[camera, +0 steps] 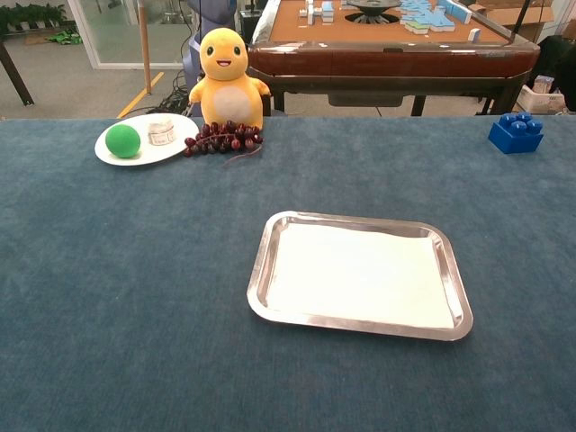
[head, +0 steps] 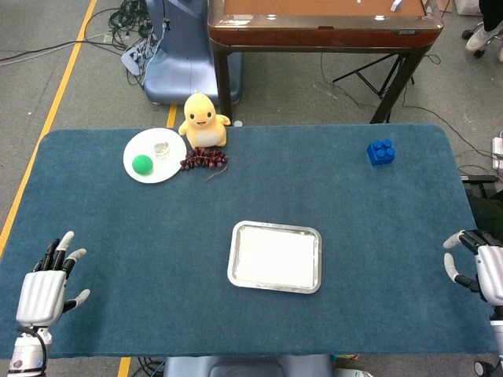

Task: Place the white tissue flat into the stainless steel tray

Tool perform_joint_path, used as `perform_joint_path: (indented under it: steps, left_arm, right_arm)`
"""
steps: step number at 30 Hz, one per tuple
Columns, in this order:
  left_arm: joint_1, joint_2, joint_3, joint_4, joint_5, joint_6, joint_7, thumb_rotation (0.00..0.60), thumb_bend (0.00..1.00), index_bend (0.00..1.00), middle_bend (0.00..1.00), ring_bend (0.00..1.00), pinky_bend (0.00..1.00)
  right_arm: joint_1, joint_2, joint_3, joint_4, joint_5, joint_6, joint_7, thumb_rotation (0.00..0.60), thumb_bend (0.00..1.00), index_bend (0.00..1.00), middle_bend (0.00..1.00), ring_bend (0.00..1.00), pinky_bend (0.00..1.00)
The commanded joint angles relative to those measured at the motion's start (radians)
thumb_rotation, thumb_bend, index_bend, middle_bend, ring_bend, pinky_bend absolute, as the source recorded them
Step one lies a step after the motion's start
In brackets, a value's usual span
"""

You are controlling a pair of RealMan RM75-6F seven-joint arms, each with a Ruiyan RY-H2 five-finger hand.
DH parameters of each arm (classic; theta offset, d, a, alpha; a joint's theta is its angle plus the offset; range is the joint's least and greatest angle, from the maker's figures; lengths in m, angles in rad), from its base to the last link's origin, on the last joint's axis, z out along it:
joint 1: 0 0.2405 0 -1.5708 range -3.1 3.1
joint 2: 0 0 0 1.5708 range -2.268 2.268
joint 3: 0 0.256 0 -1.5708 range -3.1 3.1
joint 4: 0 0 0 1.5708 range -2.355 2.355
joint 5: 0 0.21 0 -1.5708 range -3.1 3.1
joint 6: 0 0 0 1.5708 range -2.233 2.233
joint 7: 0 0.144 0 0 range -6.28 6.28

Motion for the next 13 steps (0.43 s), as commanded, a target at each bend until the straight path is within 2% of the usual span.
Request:
perform_joint_path:
  steps: [1, 5, 13]
  left_arm:
    - [0.029, 0.01, 0.006, 0.012, 0.028, 0.026, -0.033, 0.6, 0.1, 0.28, 0.07, 0.06, 0.28]
    - [0.038, 0.018, -0.013, 0.016, 0.028, 0.019, -0.069, 0.6, 0.1, 0.28, 0.07, 0.06, 0.28]
    - [0.042, 0.011, -0.033, 0.022, 0.011, -0.032, -0.055, 0.6, 0.1, 0.28, 0.07, 0.06, 0.28]
  right_arm:
    - [0.005, -0.003, -0.005, -0.003, 0.0, -0.013, -0.007, 0.6, 0.46, 0.48, 0.42, 0.27, 0.37]
    - [0.013, -0.002, -0.01, -0.002, -0.001, -0.031, -0.005, 0.6, 0.46, 0.48, 0.42, 0.27, 0.37]
    - [0.018, 0.006, -0.009, 0.003, 0.006, -0.046, 0.018, 0.6, 0.46, 0.48, 0.42, 0.27, 0.37]
